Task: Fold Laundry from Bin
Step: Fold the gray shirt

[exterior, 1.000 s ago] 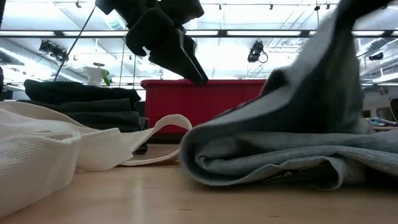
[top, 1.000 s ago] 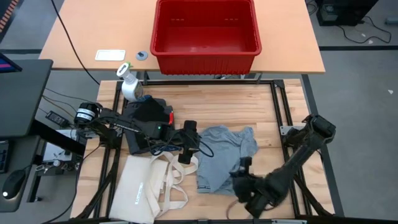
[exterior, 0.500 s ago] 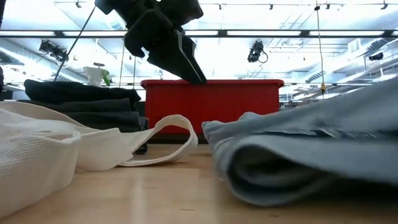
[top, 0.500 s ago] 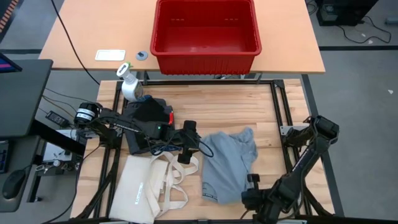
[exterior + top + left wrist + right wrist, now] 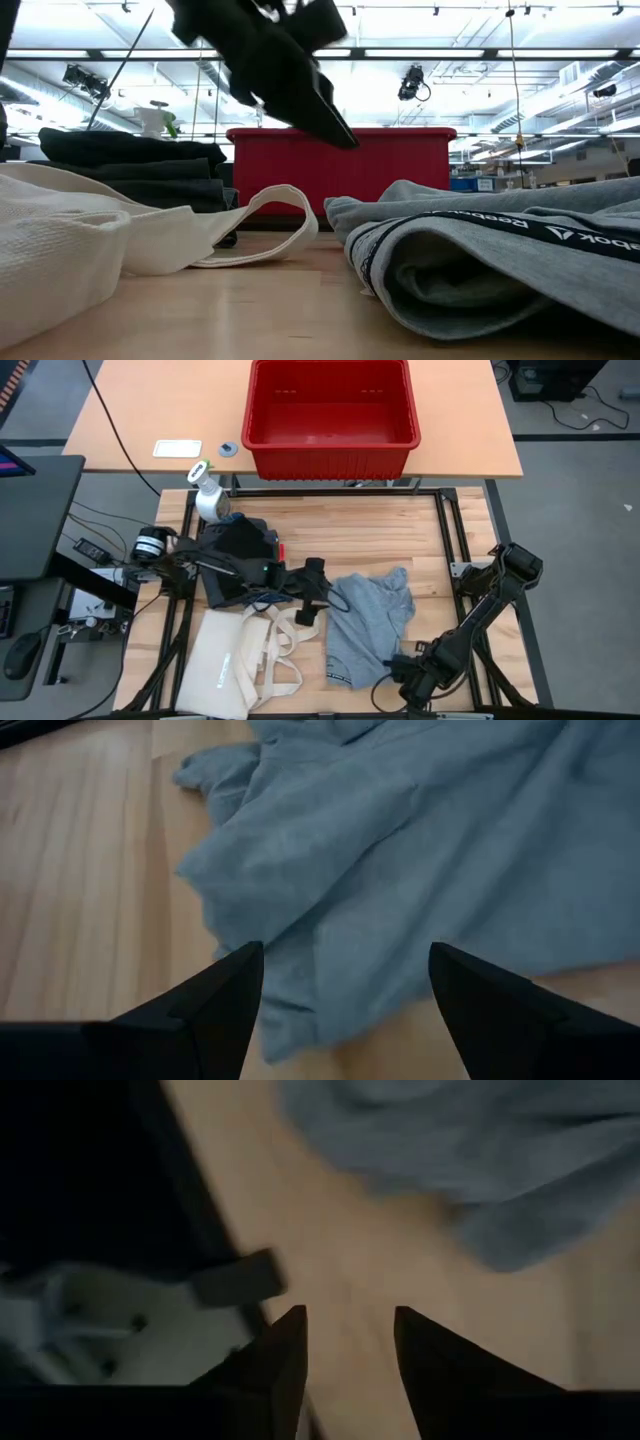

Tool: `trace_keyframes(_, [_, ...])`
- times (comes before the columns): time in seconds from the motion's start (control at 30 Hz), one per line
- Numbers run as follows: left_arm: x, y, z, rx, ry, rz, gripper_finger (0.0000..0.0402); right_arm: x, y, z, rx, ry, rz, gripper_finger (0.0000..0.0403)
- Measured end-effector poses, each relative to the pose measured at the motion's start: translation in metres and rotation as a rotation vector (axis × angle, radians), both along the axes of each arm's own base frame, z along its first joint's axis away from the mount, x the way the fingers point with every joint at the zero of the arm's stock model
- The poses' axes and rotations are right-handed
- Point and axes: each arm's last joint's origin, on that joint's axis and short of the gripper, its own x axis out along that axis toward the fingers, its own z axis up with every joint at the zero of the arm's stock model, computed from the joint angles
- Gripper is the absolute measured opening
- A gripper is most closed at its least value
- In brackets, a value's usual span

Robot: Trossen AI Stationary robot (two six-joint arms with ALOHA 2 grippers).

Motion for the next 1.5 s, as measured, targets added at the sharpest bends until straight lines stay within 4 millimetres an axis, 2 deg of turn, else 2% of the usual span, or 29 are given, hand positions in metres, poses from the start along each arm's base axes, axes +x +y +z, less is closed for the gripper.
trace_keyframes(0.07, [0.008,0.006,-0.009,0.008,-0.013,0.012,0.0288,-0.002,-0.004,0.000,-0.044,0.013,-0.021,0.0158])
trace_keyframes(0.2, [0.022,0.026,-0.024,0.006,-0.061,0.066,0.0288,-0.004,-0.010,-0.001,-0.186,-0.077,0.008,0.0156])
trace_keyframes(0.37, [0.030,0.055,-0.034,-0.013,-0.085,0.158,0.0288,-0.001,-0.013,0.000,-0.300,-0.201,0.052,0.0155])
trace_keyframes(0.5, [0.031,0.074,-0.041,-0.153,-0.078,0.157,0.0288,0.001,-0.015,0.000,-0.374,-0.274,0.094,0.0155])
trace_keyframes(0.57, [0.034,0.079,-0.042,-0.218,-0.106,0.142,0.0287,0.001,-0.016,0.000,-0.409,-0.302,0.108,0.0155])
trace_keyframes(0.73, [0.043,0.079,-0.047,-0.239,-0.107,0.131,0.0271,0.004,-0.019,0.001,-0.451,-0.335,0.116,0.0155])
trace_keyframes(0.9, [0.058,0.077,-0.050,-0.258,-0.070,0.101,0.0212,0.005,-0.022,0.001,-0.469,-0.329,0.110,0.0155])
trace_keyframes(1.0, [0.072,0.078,-0.046,-0.221,-0.084,0.071,0.0136,0.005,-0.023,0.001,-0.486,-0.340,0.103,0.0155])
trace_keyframes(1.1, [0.084,0.079,-0.030,-0.186,-0.144,0.040,0.0035,0.006,-0.023,0.001,-0.495,-0.347,0.094,0.0155])
trace_keyframes(1.13, [0.086,0.080,-0.024,-0.169,-0.163,0.029,0.0019,0.005,-0.024,0.001,-0.499,-0.345,0.092,0.0155])
trace_keyframes(1.27, [0.094,0.083,-0.009,-0.100,-0.211,-0.020,0.0006,0.006,-0.023,0.001,-0.497,-0.355,0.067,0.0155])
trace_keyframes(1.37, [0.099,0.082,0.003,-0.063,-0.309,-0.070,0.0004,0.006,-0.023,0.002,-0.505,-0.369,0.048,0.0155])
trace_keyframes(1.5, [0.106,0.085,0.000,-0.098,-0.361,-0.038,0.0005,0.006,-0.023,0.002,-0.515,-0.377,0.025,0.0155])
